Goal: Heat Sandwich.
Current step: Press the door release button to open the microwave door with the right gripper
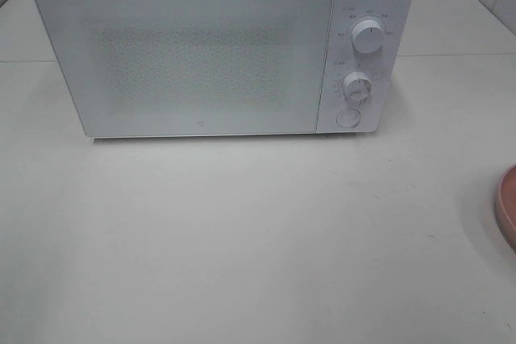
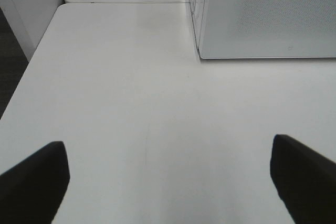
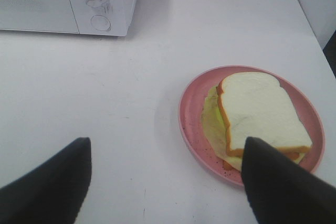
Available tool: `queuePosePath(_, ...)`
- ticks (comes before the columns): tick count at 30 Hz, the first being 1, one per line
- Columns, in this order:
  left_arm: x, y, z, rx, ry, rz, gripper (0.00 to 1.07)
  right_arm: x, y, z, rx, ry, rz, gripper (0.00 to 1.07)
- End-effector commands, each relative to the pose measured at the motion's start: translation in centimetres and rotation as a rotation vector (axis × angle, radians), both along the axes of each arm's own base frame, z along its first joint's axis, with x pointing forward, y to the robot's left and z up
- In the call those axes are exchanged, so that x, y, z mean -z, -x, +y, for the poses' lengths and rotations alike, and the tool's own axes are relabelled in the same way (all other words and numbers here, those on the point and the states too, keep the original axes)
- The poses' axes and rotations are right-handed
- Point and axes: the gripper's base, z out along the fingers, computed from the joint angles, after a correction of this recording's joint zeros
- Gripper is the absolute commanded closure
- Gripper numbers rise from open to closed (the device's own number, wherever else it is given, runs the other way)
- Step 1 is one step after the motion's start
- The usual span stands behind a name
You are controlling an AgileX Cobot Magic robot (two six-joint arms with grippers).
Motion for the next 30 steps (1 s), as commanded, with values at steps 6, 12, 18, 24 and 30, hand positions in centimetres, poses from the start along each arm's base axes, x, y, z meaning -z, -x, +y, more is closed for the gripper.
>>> queuePosePath(6, 0.1, 0.4, 0.0, 0.004, 0.001, -0.030, 0.09, -0.1, 0.4, 0.0, 0.000, -0.001, -0.034, 0.31)
queuePosePath(12, 0.1, 0.4, 0.0, 0.004, 0.001, -0.030, 0.09, -0.1, 0.4, 0.0, 0.000, -0.001, -0.034, 0.31)
queuePosePath(18, 0.1, 0.4, 0.0, 0.004, 0.001, -0.030, 0.09, -0.6, 0.4, 0.0, 0.000, -0.004, -0.047, 0.31)
queuePosePath(24, 0.1, 0.4, 0.0, 0.004, 0.001, -0.030, 0.09, -1.9, -0.6, 0.1, -0.001, 0.001, -0.010, 0.31)
queuePosePath(30, 0.1, 0.4, 0.0, 0.004, 0.001, -0.030, 0.09, -2.2, -2.4, 0.3, -0.006, 0.008, 0.039, 0.31)
